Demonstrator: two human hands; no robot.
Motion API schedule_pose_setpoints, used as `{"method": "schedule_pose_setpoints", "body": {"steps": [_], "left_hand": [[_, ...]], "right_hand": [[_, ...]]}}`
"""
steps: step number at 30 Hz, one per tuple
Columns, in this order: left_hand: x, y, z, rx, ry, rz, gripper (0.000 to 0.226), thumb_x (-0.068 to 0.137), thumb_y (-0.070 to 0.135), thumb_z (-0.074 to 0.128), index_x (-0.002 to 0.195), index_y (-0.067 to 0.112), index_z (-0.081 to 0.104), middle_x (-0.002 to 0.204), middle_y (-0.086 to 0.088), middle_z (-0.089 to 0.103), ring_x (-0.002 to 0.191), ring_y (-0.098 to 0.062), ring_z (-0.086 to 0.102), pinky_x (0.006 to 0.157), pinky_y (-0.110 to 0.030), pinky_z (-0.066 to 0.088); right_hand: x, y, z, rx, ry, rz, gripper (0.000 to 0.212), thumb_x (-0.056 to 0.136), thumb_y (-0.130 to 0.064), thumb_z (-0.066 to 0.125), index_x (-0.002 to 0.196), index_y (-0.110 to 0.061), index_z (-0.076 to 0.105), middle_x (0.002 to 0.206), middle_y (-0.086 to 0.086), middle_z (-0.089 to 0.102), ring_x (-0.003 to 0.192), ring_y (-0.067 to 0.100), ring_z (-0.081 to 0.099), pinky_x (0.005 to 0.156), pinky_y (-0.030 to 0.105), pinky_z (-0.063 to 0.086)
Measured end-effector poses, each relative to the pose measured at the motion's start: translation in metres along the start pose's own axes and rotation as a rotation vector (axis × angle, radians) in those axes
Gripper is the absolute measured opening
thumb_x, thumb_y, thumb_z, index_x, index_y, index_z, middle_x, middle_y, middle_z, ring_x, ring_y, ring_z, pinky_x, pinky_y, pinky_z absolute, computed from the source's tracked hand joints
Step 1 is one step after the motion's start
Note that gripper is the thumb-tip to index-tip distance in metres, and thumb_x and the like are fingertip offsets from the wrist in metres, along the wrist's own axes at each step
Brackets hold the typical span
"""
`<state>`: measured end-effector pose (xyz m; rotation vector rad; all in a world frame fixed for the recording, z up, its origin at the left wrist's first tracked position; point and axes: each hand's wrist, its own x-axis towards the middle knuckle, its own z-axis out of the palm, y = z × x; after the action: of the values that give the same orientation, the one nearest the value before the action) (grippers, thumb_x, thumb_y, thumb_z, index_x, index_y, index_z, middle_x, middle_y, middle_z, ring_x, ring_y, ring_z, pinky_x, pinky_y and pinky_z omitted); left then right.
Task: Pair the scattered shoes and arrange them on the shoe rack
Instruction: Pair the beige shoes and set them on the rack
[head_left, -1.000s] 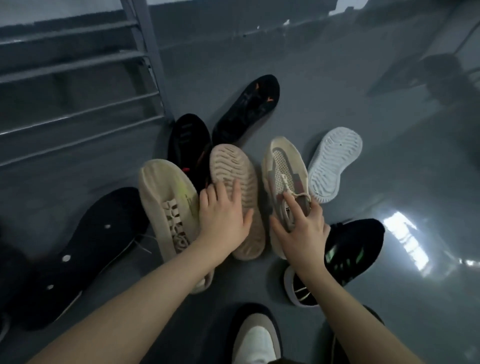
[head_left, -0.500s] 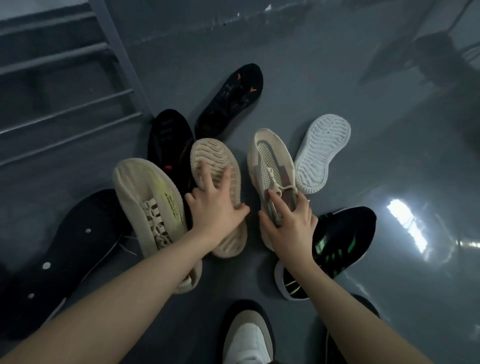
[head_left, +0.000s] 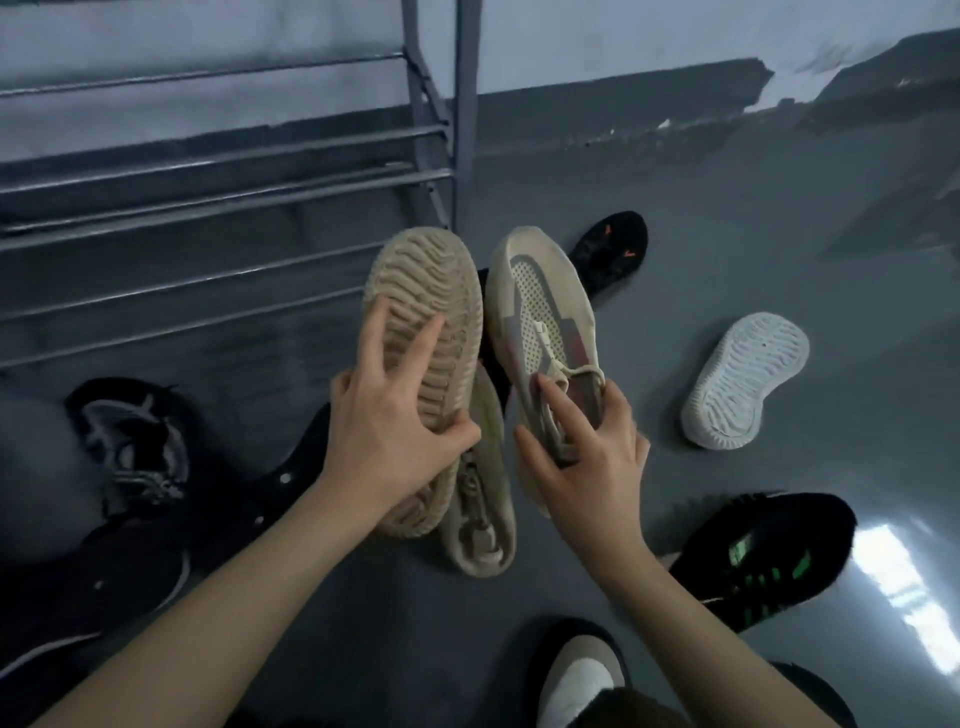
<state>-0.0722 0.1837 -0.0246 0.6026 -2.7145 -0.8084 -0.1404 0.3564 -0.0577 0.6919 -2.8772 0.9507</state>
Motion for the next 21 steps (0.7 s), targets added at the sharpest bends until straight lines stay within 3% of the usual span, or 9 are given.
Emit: {"method": "schedule_pose_setpoints", "body": {"steps": [4,7,9,11,13,15,18,21], "left_hand": [[-0.038,-0.057,-0.027,-0.246,0.038,-0.193,0.082,0.070,0.039,0.069,0.142,0.031,0.031,0.152,0.009,0.007,0.131,-0.001,0.020,0.105,-0.028,0.024],[-0.060,-0.110,-0.028,-0.371,-0.023,-0.369,0.080,0.079,0.028,0.066,0.145,0.030,0.021,0.154,0.008,0.003,0.136,-0.008,0.017,0.111,-0.034,0.024],[-0.072,-0.137,-0.022,-0.216,-0.178,-0.453,0.075,0.088,0.039,0.054,0.148,0.032,0.009,0.156,0.004,-0.008,0.142,-0.024,0.007,0.115,-0.041,0.013],[-0.079,-0.146,-0.013,0.104,-0.247,-0.379,0.067,0.094,0.046,0.039,0.148,0.030,0.004,0.157,-0.007,-0.006,0.142,-0.031,0.002,0.114,-0.044,0.005],[-0.081,-0.139,-0.008,0.322,-0.166,-0.244,0.059,0.093,0.044,0.034,0.147,0.028,0.017,0.152,-0.015,0.023,0.136,-0.035,0.022,0.106,-0.051,0.019],[-0.084,-0.134,-0.007,0.400,-0.154,-0.207,0.063,0.083,0.055,0.036,0.138,0.024,0.040,0.137,-0.015,0.045,0.115,-0.035,0.044,0.093,-0.049,0.033],[-0.104,-0.135,-0.004,0.476,-0.224,-0.219,0.084,0.063,0.072,0.053,0.130,0.021,0.051,0.132,-0.017,0.046,0.098,-0.037,0.051,0.084,-0.046,0.037],[-0.114,-0.133,-0.002,0.466,-0.217,-0.227,0.080,0.062,0.059,0.067,0.127,0.016,0.053,0.131,-0.023,0.047,0.085,-0.038,0.056,0.076,-0.045,0.043]], "right_hand": [[-0.006,-0.052,0.046,0.003,-0.117,-0.099,0.049,0.082,-0.055,0.049,0.129,-0.041,0.051,0.138,0.014,0.040,0.121,0.026,0.040,0.092,0.035,0.025],[-0.014,-0.079,0.078,-0.050,-0.193,-0.164,0.049,0.082,-0.054,0.050,0.129,-0.039,0.051,0.134,0.016,0.044,0.121,0.030,0.042,0.096,0.041,0.030],[-0.018,-0.087,0.091,-0.079,-0.225,-0.191,0.050,0.081,-0.055,0.046,0.127,-0.038,0.053,0.131,0.017,0.046,0.121,0.032,0.043,0.099,0.045,0.030],[-0.023,-0.091,0.101,-0.106,-0.265,-0.215,0.051,0.081,-0.056,0.044,0.127,-0.038,0.054,0.130,0.016,0.045,0.122,0.033,0.043,0.100,0.048,0.029],[-0.027,-0.091,0.107,-0.140,-0.286,-0.233,0.050,0.081,-0.056,0.044,0.127,-0.038,0.053,0.131,0.018,0.045,0.122,0.035,0.042,0.098,0.051,0.032],[-0.030,-0.088,0.111,-0.156,-0.294,-0.223,0.050,0.082,-0.054,0.048,0.129,-0.039,0.051,0.133,0.019,0.044,0.124,0.036,0.041,0.097,0.053,0.033],[-0.031,-0.082,0.111,-0.160,-0.284,-0.197,0.050,0.081,-0.047,0.062,0.129,-0.038,0.050,0.134,0.021,0.043,0.125,0.037,0.040,0.099,0.053,0.032],[-0.032,-0.081,0.112,-0.187,-0.276,-0.218,0.051,0.082,-0.045,0.064,0.130,-0.037,0.050,0.135,0.021,0.042,0.125,0.037,0.039,0.099,0.050,0.030]]}}
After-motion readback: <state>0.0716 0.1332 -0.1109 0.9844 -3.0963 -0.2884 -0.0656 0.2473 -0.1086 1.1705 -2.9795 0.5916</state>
